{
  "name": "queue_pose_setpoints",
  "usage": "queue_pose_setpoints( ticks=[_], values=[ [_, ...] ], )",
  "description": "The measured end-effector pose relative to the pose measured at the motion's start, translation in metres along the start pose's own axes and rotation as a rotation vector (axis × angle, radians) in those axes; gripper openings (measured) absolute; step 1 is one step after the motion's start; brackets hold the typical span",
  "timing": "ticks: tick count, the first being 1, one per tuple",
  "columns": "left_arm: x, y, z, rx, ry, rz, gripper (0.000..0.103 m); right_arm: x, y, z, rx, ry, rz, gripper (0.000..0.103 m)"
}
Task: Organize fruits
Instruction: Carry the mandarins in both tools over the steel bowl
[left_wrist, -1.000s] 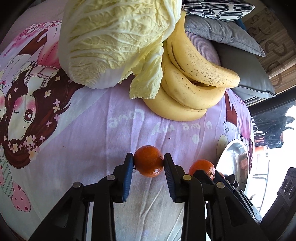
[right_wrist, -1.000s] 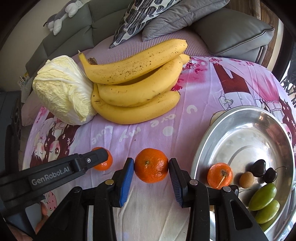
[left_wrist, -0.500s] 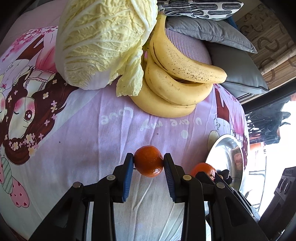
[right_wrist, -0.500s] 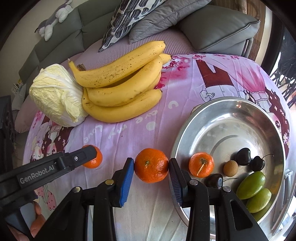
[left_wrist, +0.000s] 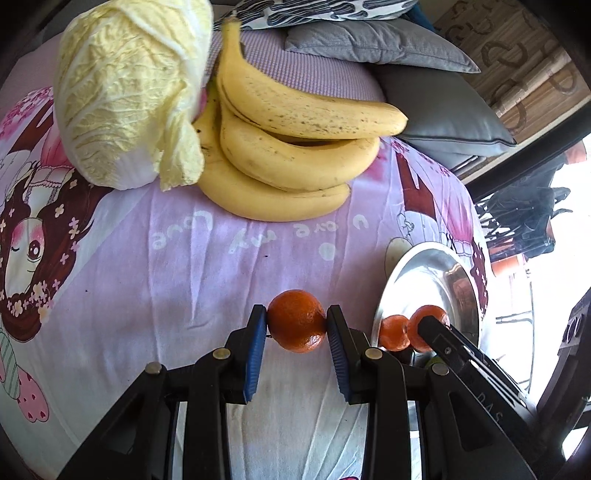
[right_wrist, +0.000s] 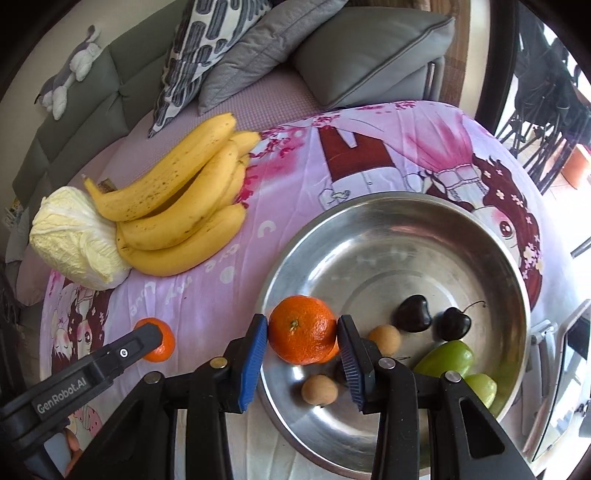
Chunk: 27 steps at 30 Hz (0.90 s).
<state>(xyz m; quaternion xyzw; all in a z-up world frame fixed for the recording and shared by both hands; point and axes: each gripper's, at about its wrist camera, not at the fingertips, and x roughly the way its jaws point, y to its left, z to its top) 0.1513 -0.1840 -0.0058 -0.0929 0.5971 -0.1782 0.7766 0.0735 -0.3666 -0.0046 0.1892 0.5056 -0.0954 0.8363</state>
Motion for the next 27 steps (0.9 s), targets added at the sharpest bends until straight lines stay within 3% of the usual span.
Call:
queue_pose_setpoints(
  ticks=[13,27],
  values=[
    [0.024,-0.068,-0.010,0.179,0.057,-0.010,0.035,-0.008,-0.062,0.014,0.132,-0.051,-0.071,0.042],
    [0.060,-0.118,0.014,0.225,0.100,-0.005,0.035,0.006,-0.092,0.024,0.169,-0.059,-0.122,0.042]
  ],
)
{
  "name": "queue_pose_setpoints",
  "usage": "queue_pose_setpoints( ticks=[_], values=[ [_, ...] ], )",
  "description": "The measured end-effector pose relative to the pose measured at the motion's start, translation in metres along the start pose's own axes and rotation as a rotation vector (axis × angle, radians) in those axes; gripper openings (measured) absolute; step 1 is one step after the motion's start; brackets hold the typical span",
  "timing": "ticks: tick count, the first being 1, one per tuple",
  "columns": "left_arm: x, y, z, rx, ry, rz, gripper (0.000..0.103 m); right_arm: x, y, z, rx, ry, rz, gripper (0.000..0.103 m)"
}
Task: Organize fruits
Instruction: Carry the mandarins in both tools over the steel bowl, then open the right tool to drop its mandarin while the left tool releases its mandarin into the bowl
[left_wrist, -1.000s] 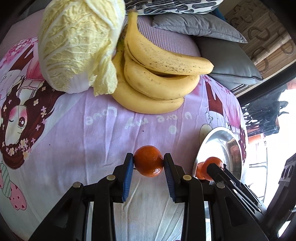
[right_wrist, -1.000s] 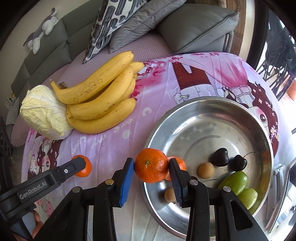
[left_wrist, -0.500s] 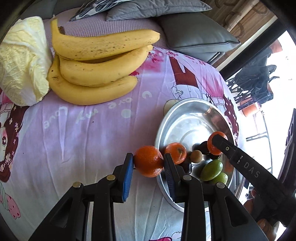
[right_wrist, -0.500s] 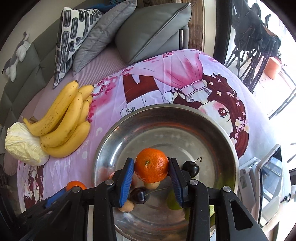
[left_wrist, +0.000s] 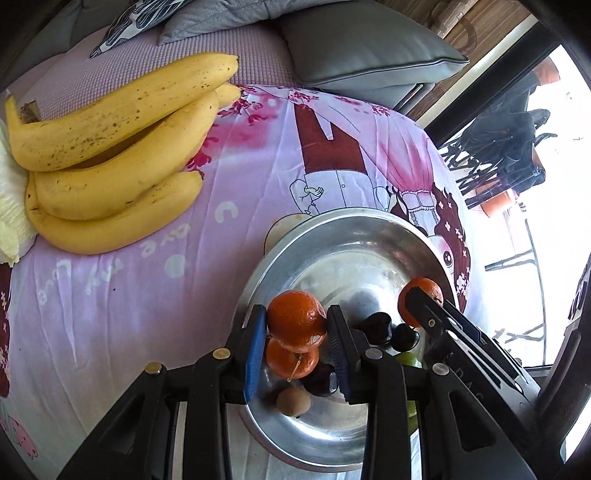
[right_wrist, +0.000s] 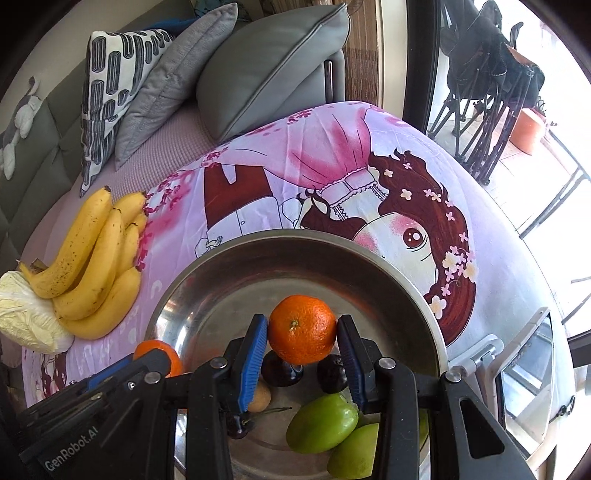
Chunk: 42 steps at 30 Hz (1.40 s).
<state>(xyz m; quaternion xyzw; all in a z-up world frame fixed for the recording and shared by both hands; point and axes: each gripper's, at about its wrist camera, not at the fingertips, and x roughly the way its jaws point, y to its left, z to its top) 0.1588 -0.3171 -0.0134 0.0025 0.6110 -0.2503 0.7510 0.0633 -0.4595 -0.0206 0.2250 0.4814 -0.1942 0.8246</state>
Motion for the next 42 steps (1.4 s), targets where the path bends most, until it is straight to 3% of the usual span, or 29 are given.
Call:
queue_pose_setpoints(
  ticks=[19,30,35,38,42],
  values=[
    [0.022,-0.008,0.009,-0.011,0.051,0.029,0.035,0.010,0.000,-0.002,0.001,0.041,-0.028,0.042],
    [0.007,-0.005,0.006,-0.012,0.035,0.024,0.035,0.005,0.007,-0.003,-0.023,0.040,-0.050,0.043],
    [-0.001,0.004,0.004,-0.026,0.030,0.043,0.036,0.002,0.011,-0.005,-0.031,0.039,-0.059,0.061],
    [-0.006,0.009,0.002,-0.028,0.017,0.074,0.046,0.000,0.012,-0.005,-0.035,0.039,-0.060,0.062],
    [-0.010,0.021,0.000,-0.046,0.015,0.120,0.059,0.002,0.013,-0.006,-0.035,0.053,-0.066,0.072]
  ],
)
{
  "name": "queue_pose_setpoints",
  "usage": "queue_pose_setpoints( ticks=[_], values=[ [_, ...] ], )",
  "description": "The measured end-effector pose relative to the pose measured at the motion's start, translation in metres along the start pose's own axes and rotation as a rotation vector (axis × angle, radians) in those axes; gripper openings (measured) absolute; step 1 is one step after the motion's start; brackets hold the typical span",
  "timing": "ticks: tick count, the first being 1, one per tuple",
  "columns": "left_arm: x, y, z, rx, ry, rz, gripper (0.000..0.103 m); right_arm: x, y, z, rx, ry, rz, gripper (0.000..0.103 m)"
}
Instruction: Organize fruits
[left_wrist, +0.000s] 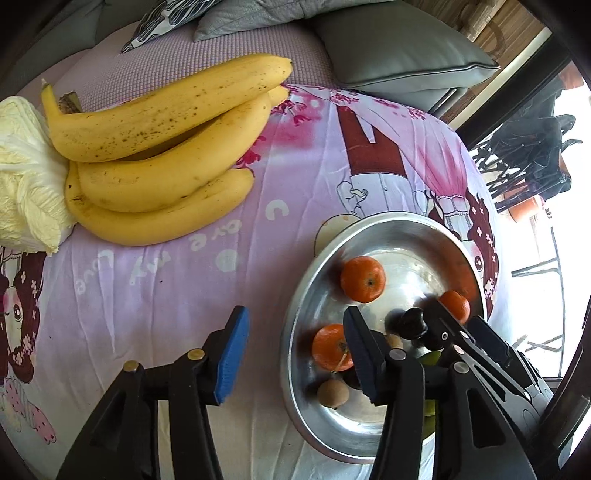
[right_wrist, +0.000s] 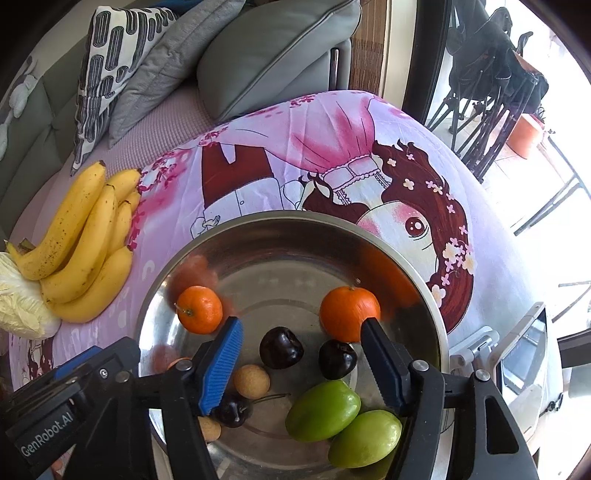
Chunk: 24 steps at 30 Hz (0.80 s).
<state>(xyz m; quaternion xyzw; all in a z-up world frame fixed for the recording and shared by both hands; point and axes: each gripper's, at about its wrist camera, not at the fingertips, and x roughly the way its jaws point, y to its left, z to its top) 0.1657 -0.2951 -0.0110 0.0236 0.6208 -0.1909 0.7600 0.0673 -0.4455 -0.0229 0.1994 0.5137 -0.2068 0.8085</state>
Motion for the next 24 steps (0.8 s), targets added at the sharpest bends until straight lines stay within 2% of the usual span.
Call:
queue_pose_setpoints(
  ticks=[3,7,9,18,24],
  values=[
    [0.003,0.011,0.000,-0.017,0.006,0.044,0.068,0.003,0.000,-0.001,0.001,0.014,0.003,0.074],
    [0.008,0.027,-0.001,-0.063,0.025,0.076,0.071,0.006,0.002,-0.002,-0.009,0.024,0.001,0.081],
    [0.010,0.034,-0.001,-0.084,0.027,0.093,0.080,0.006,0.003,-0.002,-0.012,0.027,0.003,0.082],
    [0.014,0.053,-0.002,-0.128,0.030,0.126,0.081,0.010,0.004,-0.004,-0.017,0.052,0.007,0.084],
    [0.011,0.062,-0.005,-0.141,0.011,0.144,0.089,0.010,0.007,-0.005,-0.027,0.049,0.013,0.094]
  ],
)
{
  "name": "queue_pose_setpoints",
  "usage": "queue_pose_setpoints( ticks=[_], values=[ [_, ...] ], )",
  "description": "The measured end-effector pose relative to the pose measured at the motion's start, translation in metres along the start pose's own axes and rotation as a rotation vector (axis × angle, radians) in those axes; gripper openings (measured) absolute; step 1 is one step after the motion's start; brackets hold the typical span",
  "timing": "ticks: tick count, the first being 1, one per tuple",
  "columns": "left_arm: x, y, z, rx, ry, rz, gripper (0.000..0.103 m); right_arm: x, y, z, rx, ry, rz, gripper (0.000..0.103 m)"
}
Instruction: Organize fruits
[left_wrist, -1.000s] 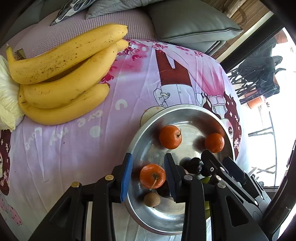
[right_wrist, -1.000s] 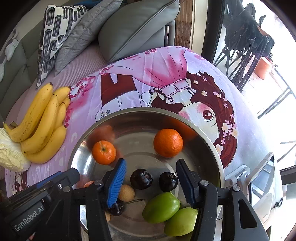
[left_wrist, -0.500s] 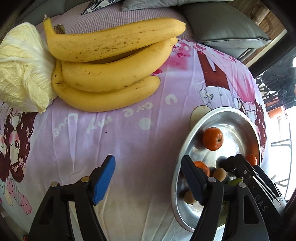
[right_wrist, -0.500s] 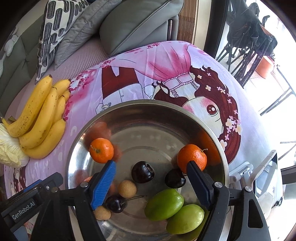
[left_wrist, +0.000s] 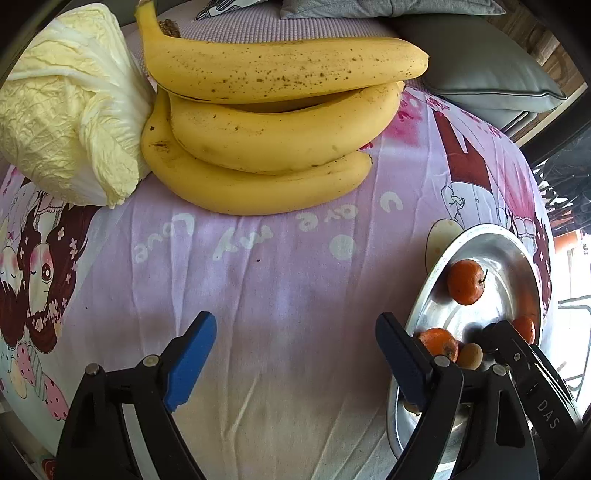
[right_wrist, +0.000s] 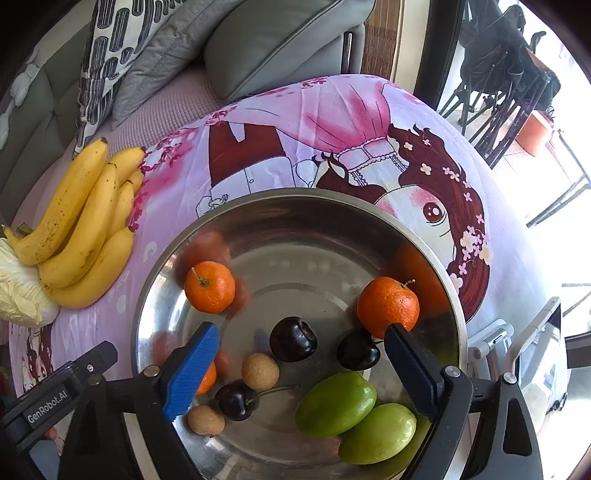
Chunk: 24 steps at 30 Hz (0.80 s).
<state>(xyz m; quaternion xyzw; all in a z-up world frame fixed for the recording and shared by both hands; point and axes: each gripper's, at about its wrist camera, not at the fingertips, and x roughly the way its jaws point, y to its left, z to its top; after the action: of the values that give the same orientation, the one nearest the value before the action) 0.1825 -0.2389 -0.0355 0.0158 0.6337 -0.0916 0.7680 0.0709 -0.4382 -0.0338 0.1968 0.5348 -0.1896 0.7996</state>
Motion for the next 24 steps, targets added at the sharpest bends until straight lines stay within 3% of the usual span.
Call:
queue_pose_setpoints(
  ticks=[6,17,24],
  values=[
    [-0.007,0.019,-0.002,-0.015,-0.005,0.008,0.094,-0.001,0.006,-0.002,-0.023,-0.012,0.003,0.103],
    [-0.026,0.052,-0.018,-0.026,-0.025,-0.008,0.094,-0.007,0.016,-0.007,-0.051,-0.031,-0.006,0.103],
    [-0.042,0.064,-0.032,-0.018,-0.056,0.058,0.094,-0.011,0.027,-0.014,-0.076,-0.037,-0.010,0.103]
  ],
)
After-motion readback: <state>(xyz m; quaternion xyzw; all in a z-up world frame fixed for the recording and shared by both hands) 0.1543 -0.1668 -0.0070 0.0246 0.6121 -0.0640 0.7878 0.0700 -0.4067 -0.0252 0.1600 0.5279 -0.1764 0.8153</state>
